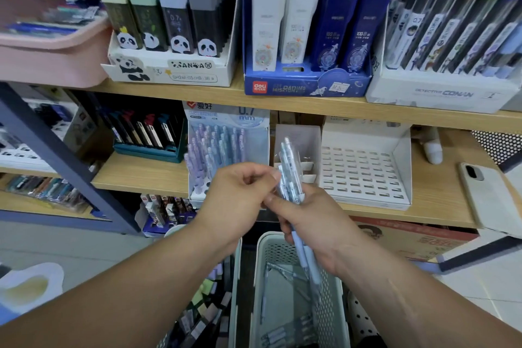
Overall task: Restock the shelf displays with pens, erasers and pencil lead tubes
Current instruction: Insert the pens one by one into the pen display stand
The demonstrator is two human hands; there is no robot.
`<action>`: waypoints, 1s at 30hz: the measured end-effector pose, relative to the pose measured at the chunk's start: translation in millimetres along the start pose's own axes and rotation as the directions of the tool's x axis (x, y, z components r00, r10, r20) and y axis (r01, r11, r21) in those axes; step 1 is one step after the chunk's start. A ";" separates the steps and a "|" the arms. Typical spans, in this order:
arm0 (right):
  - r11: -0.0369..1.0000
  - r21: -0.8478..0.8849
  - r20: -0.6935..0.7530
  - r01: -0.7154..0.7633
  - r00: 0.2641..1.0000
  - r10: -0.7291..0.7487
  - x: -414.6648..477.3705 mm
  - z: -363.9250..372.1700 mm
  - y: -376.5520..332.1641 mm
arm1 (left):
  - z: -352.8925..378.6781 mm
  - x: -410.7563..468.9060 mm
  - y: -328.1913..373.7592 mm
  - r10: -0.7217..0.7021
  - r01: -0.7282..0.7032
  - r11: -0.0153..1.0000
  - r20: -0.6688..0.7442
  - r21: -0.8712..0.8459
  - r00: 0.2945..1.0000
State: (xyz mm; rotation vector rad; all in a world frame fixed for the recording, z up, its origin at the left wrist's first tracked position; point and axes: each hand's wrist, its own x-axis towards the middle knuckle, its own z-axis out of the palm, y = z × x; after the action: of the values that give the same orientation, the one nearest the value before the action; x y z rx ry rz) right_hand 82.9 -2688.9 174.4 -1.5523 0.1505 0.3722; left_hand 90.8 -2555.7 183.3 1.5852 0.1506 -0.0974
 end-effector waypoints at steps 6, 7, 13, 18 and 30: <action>0.997 -0.074 0.049 0.013 0.999 -0.010 -4.9 8.4 2.4 | -11.9 -7.2 -7.8 -0.063 0.063 0.995 0.007 -0.079 0.998; 0.997 -0.073 0.049 0.001 0.999 0.003 -4.6 10.3 2.8 | -14.3 -7.4 -7.0 -0.064 0.065 0.994 0.006 -0.083 0.998; 0.997 0.036 0.071 -0.071 0.995 0.069 -1.7 18.8 1.9 | -23.8 -5.2 0.5 -0.149 0.148 0.971 0.009 -0.189 0.989; 0.980 0.144 0.038 -0.134 0.991 0.130 -2.4 23.1 -0.3 | -32.0 2.1 -0.8 -0.165 0.150 0.959 -0.044 -0.240 0.985; 0.985 0.068 0.026 -0.157 0.988 0.155 -2.5 19.3 1.2 | -55.5 12.5 3.1 -0.065 0.000 0.972 -0.268 -0.234 0.961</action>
State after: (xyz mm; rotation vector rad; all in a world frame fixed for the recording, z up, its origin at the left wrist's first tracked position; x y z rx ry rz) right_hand 77.5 -2670.2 174.5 -1.4709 0.2675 0.5013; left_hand 101.9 -2499.9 185.6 1.3559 0.3917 0.1129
